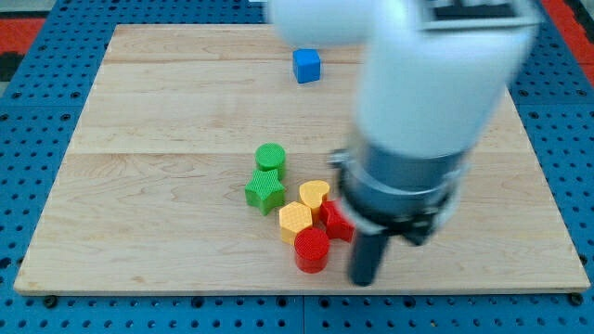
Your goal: Place yellow heart below to the blue cube
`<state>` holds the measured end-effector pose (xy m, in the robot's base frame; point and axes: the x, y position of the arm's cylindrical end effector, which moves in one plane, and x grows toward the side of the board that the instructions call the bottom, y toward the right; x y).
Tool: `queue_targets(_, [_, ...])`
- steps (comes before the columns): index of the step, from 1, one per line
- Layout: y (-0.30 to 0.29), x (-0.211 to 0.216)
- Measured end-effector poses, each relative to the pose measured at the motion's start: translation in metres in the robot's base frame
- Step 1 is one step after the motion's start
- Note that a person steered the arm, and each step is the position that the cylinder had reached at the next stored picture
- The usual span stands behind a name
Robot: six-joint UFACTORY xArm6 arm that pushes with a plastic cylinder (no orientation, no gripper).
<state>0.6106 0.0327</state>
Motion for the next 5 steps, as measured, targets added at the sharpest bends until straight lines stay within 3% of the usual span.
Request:
queue_targets(1, [-0.032,-0.015])
queue_targets(3, [0.012,-0.078])
queue_targets(5, [-0.037,-0.047])
